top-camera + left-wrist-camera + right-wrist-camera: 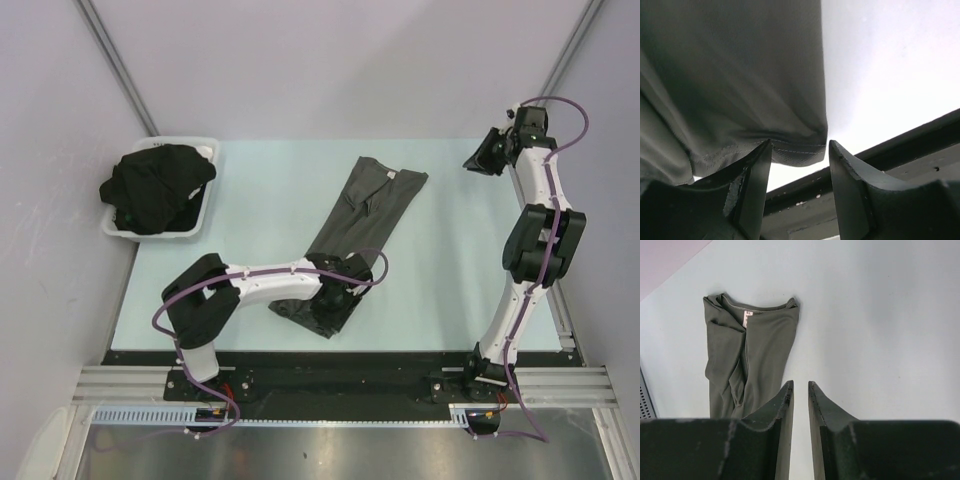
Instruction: Fold and stack the t-shirts
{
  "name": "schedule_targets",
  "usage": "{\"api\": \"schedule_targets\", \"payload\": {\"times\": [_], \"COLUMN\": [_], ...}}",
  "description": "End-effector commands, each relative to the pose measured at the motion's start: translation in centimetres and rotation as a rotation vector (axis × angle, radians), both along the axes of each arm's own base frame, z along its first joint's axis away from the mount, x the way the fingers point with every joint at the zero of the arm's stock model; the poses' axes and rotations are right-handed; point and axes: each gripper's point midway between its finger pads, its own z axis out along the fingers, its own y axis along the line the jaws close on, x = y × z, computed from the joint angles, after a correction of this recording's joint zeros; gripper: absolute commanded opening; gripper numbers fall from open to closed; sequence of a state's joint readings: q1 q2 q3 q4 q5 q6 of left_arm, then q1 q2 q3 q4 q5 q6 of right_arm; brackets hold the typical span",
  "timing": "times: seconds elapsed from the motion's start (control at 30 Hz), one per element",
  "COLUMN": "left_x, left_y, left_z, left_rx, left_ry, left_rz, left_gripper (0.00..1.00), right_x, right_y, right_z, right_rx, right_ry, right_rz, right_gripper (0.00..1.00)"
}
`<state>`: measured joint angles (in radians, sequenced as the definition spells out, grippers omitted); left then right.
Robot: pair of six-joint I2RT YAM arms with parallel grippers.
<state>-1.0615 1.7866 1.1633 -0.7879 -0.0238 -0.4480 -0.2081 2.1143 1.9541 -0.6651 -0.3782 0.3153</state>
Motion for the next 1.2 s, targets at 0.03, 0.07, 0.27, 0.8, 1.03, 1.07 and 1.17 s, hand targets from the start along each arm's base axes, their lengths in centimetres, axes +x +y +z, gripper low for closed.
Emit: {"api": "schedule_targets", "payload": {"times": [0.03, 0.07, 0.27, 0.8, 1.03, 1.07, 1.17], "left_x": [1.0, 0.9, 0.0, -1.6, -1.5, -1.4, -1.4], "left_y": [-2.8, -2.8, -1.7, 0.7, -0.7, -0.9, -2.6], "left_z": [0.7, 0.6, -0.9, -1.5, -0.9, -0.8, 0.4], "left_rx": [-0.082, -0.082, -0.034, 0.038, 0.021, 0.019, -0.019], "left_ry": [-0.049, -0.046, -0.021, 0.019, 0.028, 0.026, 0.039], "left_rz": [0.001, -0.001, -0.010, 0.019, -0.042, -0.051, -0.098], "left_gripper": [0.55, 0.55, 0.55, 0.04, 0.00, 0.00, 0.00], "right_x": [-0.1, -0.1, -0.1, -0.3, -0.3, -0.2, -0.1], "right_y": [0.4, 0.4, 0.3, 0.5, 0.4, 0.3, 0.2], "right_z": [3.1, 3.1, 3.3, 2.3, 2.5, 2.6, 2.9], "right_rx": [0.025, 0.026, 0.035, 0.074, 0.074, 0.073, 0.074], "right_ry": [-0.067, -0.067, -0.071, -0.064, -0.069, -0.072, -0.078], "right_rz": [0.008, 0.009, 0.007, 0.006, 0.005, 0.000, -0.001], "right_gripper": [0.23, 0.22, 0.23, 0.22, 0.22, 0.22, 0.22]}}
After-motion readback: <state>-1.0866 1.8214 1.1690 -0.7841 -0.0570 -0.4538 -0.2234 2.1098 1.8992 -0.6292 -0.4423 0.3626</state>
